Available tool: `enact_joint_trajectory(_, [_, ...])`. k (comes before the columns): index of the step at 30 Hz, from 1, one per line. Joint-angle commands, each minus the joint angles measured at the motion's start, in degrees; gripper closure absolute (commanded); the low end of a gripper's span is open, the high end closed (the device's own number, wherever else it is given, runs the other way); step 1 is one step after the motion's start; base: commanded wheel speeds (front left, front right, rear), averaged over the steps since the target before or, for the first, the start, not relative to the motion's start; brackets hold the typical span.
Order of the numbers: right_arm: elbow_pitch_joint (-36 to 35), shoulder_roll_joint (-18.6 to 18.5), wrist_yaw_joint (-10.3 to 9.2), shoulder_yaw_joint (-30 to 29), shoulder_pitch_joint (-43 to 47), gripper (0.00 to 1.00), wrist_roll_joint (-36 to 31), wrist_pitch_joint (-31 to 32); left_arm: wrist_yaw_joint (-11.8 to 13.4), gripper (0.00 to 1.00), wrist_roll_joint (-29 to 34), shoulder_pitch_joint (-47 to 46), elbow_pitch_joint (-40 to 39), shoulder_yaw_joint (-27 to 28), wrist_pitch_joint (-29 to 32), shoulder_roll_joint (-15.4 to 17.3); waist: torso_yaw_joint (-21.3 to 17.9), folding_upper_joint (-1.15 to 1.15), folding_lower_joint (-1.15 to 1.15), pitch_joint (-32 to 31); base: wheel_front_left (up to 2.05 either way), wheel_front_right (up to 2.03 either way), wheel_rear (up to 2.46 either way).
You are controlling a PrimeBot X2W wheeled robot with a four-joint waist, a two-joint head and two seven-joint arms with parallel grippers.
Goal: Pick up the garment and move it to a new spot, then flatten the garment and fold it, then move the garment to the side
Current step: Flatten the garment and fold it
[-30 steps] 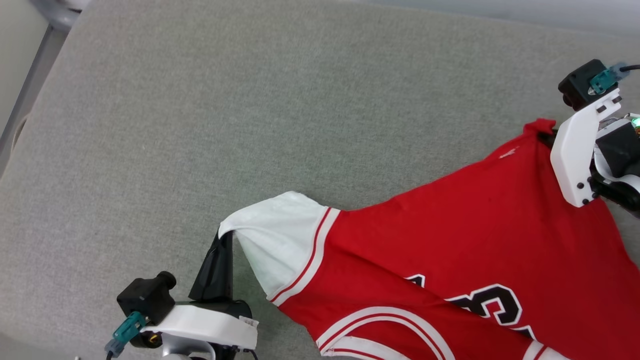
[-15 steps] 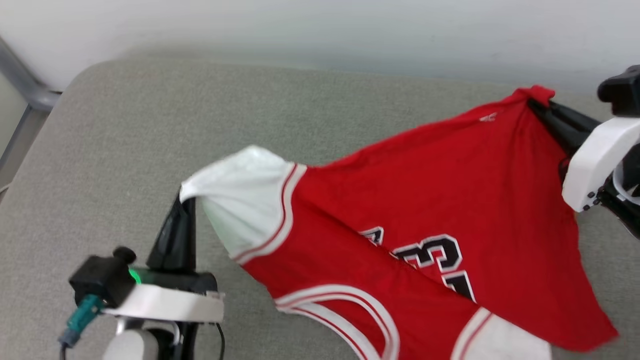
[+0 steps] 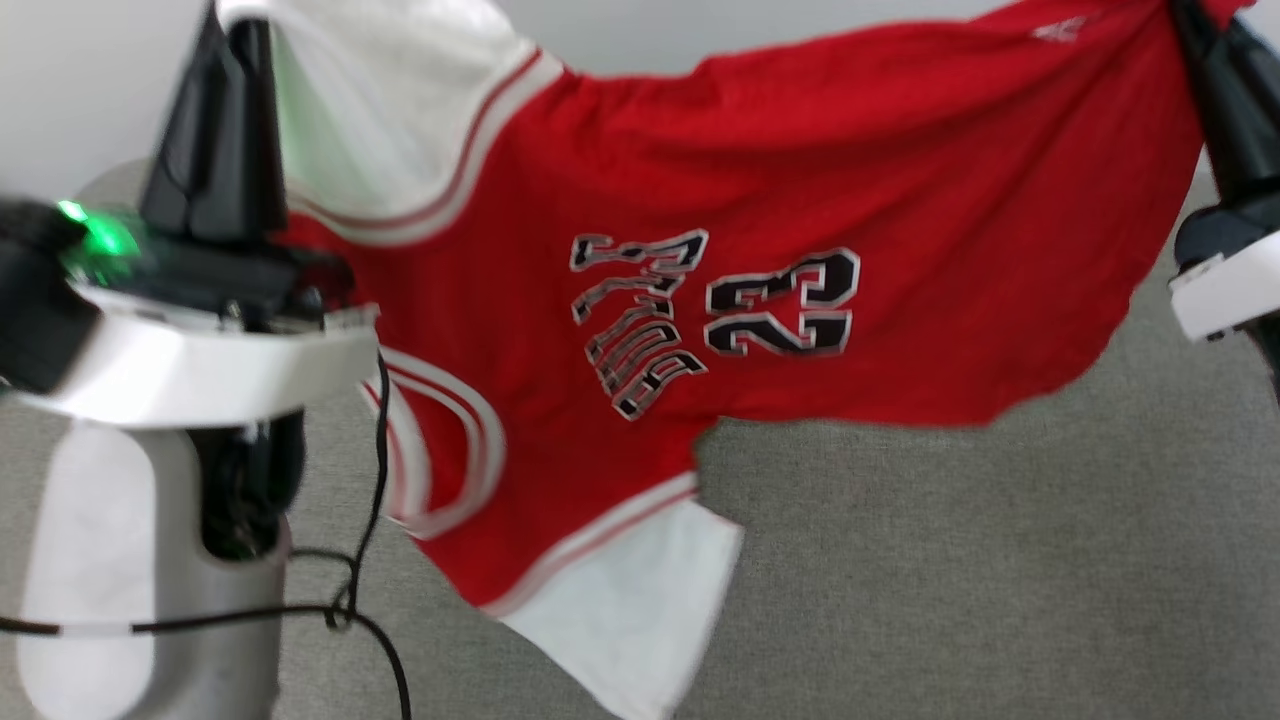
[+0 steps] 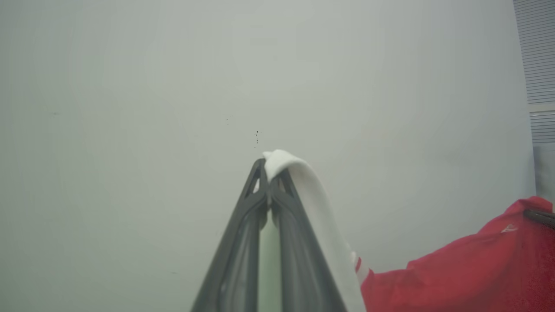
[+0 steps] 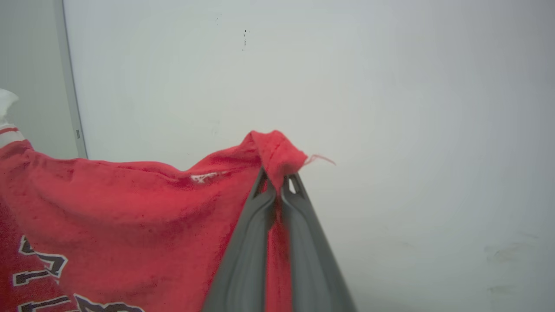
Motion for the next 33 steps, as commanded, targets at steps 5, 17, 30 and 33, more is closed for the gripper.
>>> enact_joint_trajectory(5, [-3.82, 5.16, -0.07, -4.62, -6.33, 1.0, -4.06, -0.44, -0.8, 1.0, 0.86, -13.74, 0.01, -1.29, 2.9, 1.82, -1.49, 0.0, 0.0, 6.66, 0.0, 0.0, 0.0])
enact_joint_trajectory(17, [5.61, 7.56, -0.07, -8.12, -34.89, 1.0, -11.34, -3.22, -2.3, 1.0, 1.43, -48.41, 14.09, -4.15, 5.27, 4.78, -1.58, 0.0, 0.0, 25.17, 0.0, 0.0, 0.0])
enact_joint_trajectory(30, [29.26, 6.17, -0.07, -4.08, -64.78, 1.0, -19.33, -12.2, -2.81, 1.0, 2.15, -78.46, 40.19, -7.69, -0.79, 6.25, -1.83, 0.0, 0.0, 31.69, 0.0, 0.0, 0.0])
enact_joint_trajectory(33, [34.04, 6.63, -0.07, -3.46, -68.91, 1.0, -19.8, -14.26, -2.83, 1.0, 2.34, -81.75, 44.44, -8.77, -2.13, 6.65, -2.09, 0.0, 0.0, 32.16, 0.0, 0.0, 0.0])
